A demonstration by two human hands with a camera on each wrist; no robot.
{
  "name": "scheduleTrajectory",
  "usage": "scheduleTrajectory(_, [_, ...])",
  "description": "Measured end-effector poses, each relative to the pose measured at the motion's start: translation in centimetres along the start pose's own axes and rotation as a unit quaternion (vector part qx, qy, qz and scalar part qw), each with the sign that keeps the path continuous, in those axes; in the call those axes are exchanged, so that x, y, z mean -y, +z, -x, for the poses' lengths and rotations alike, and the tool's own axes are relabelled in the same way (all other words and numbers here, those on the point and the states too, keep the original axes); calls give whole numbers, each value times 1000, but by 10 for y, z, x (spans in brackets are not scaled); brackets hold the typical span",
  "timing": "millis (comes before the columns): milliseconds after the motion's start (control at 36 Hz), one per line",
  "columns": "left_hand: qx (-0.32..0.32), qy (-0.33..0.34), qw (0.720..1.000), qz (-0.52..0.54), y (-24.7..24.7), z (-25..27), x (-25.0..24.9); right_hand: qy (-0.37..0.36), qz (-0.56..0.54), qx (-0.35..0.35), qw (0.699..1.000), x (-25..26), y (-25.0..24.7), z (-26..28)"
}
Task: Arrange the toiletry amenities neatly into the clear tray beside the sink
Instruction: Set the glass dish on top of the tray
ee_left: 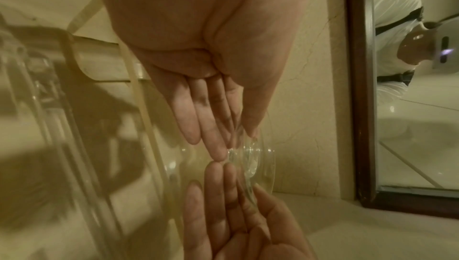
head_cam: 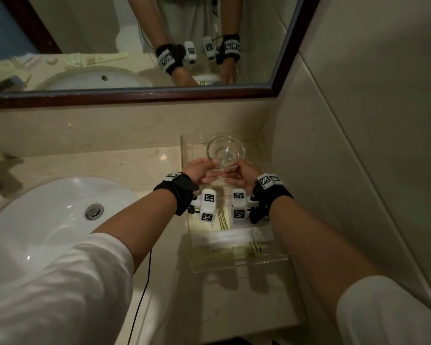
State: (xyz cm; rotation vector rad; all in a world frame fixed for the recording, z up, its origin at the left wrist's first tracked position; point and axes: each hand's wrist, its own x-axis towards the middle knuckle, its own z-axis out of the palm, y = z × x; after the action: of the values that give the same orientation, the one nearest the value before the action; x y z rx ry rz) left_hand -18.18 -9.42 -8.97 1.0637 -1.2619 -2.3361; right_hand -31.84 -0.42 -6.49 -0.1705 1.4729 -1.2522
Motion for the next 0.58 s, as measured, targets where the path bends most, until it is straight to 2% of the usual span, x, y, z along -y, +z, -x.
scheduleTrajectory(194, [-65,-12,998,24,2,-1,0,-2,10,-13,1000,-1,0,-2])
scheduleTrajectory(361, [-31,-12,999,-8,1,3,0,-5,20,-12,1000,-1,-1,1])
scheduleTrajectory(583, [-29,-7,999,-16,8,14,-6,-3,25,-13,1000,0,0,7])
